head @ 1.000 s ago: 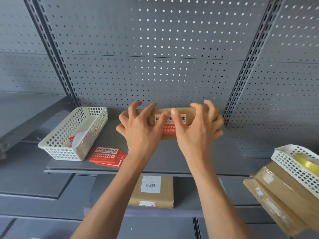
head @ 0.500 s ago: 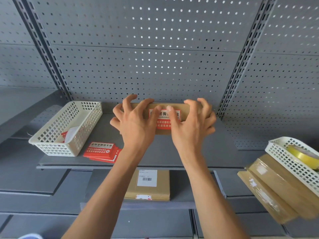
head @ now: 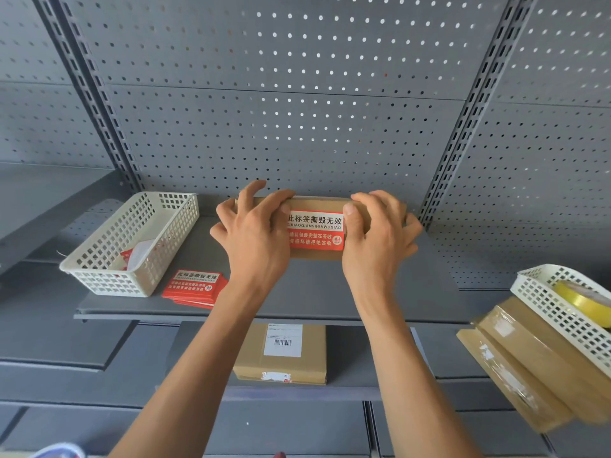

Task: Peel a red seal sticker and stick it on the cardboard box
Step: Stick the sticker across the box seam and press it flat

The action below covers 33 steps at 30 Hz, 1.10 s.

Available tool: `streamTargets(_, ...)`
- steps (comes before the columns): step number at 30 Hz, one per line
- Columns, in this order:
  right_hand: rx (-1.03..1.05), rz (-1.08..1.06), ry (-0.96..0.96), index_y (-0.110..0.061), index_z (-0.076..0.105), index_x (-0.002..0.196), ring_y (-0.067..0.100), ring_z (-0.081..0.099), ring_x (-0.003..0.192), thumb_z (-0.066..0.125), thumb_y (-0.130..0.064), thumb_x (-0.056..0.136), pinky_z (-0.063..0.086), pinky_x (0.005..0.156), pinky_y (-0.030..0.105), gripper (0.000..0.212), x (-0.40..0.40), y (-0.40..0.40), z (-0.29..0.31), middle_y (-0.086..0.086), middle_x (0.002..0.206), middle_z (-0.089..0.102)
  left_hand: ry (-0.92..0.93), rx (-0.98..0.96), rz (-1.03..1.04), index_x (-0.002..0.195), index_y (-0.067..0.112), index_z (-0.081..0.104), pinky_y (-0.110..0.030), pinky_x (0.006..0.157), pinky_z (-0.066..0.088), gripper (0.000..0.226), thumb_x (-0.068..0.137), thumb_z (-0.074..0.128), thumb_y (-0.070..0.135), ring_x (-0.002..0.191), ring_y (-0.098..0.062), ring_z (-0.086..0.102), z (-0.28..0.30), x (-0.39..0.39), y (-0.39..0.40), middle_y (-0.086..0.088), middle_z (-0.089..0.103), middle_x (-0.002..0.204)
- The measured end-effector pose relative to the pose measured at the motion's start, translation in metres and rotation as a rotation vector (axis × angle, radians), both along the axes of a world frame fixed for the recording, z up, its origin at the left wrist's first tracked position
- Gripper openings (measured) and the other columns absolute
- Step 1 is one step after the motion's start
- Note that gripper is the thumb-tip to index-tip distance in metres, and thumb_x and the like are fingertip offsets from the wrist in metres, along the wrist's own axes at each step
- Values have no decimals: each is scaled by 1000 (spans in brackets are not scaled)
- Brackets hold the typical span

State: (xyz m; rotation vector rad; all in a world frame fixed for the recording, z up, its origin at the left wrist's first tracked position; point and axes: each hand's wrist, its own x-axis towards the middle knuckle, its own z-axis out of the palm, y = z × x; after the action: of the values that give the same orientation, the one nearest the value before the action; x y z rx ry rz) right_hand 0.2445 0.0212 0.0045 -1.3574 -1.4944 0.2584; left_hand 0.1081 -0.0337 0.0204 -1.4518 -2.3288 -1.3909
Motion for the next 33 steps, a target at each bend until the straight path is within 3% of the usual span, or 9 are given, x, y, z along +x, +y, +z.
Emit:
streamTargets(8,0,3,-15,-36,67,113,32,37,126,53,-43,98,37,94,49,22,4,-4,2,-17,136,53,11,4,-17,122,46,67,-39,95,19,39,101,45,21,128,-30,34,1,0,-4,14,41,155)
streamTargets(12,-8,50,-82,-34,61,125,33,31,133,50,-55,93,30,99,48,40,6,-11,11,-13,149,43,40,-9,-28,127,48,62,-44,98,19,32,102,43,45,131,-33,32,11,1,-10,14,32,161)
streamTargets(15,-37,34,-179,-33,52,135,38,28,137,51,-72,83,30,100,51,65,6,-15,15,-9,158,31,153,-80,-25,132,51,56,-48,101,21,48,90,45,73,133,-35,30,19,6,-14,13,23,166)
streamTargets(17,-41,25,-196,-33,48,139,39,28,138,54,-76,80,30,100,53,74,6,-17,15,-8,161,27,226,-82,-11,134,52,54,-48,100,22,55,86,47,77,131,-37,31,21,7,-15,11,19,167)
streamTargets(24,-63,81,-171,-35,47,143,38,25,140,56,-77,79,30,101,54,77,15,-16,15,-9,161,27,268,-66,-41,139,54,50,-47,98,22,44,94,54,58,130,-39,31,13,4,-15,6,16,168)
streamTargets(29,-65,128,-170,-36,48,145,34,27,139,59,-64,87,29,103,50,65,24,-14,16,-10,160,31,264,-64,-96,138,55,49,-51,100,24,44,95,45,53,131,-41,30,13,0,-18,4,13,169)
streamTargets(33,-78,155,-153,-36,49,145,33,28,137,61,-54,91,28,109,50,59,28,-11,17,-12,159,34,302,-40,-147,138,57,48,-52,98,23,42,102,48,35,133,-43,29,9,-4,-19,3,12,169)
